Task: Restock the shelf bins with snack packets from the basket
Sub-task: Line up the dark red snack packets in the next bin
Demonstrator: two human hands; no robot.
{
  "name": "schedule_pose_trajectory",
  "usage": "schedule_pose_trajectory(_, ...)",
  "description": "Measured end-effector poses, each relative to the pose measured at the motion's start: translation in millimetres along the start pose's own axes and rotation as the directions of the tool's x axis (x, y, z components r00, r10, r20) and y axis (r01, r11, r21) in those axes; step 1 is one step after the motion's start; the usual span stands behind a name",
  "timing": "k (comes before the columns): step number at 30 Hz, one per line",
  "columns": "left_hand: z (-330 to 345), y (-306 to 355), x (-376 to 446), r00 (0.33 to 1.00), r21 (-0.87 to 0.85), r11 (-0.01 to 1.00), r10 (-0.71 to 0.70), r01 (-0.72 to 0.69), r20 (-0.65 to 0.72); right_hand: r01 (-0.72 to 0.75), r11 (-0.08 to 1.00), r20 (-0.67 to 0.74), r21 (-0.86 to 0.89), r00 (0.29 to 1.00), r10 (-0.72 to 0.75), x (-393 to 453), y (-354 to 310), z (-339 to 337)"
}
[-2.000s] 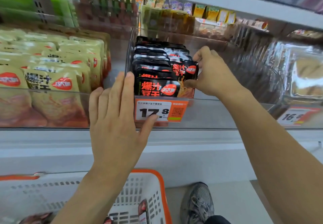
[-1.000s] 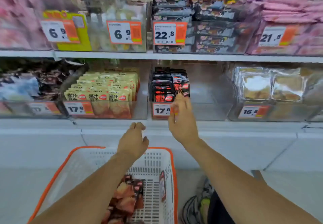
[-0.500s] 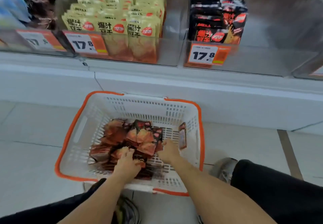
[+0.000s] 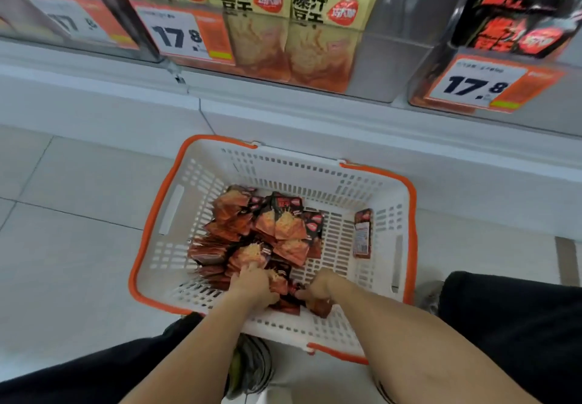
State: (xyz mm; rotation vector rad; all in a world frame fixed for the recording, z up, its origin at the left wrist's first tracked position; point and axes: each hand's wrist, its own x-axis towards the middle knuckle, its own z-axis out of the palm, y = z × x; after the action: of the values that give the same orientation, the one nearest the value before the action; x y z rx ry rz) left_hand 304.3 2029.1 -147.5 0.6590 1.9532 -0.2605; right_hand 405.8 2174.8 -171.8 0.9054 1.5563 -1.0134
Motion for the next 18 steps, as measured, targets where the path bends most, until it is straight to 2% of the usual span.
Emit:
schedule_pose_trajectory(2,4,3,-3,1.0,-0.017,1.0,0.01,-0.011,-0.015,-0.03,0.988,-0.009,-0.155,1.0,0.029,-6,9,-4)
schedule_pose_trajectory(5,11,9,-13,1.0,-0.019,1.0,0.018,-0.018,-0.007,0.014,0.977,0.022,-0.213,1.0,-0.01,-18,19,-7)
schedule_pose_trajectory(7,15,14,-19,1.0,-0.005,1.0,0.008,-0.007,0.011,0.028,0.99,0.028,-0.141,0.999,-0.024,-24,28,-5)
schedule_pose_trajectory(11,25,20,-28,0.997,-0.018,1.0,-0.024,0.025,0.08,0.028,0.994,-0.001,-0.103,1.0,-0.029,-24,42,8)
schedule_pose_trajectory(18,35,15,-26,1.0,-0.134,0.991,-0.007,0.01,0.019,0.046,0.986,0.023,0.16,0.998,-0.051,-5,48,34)
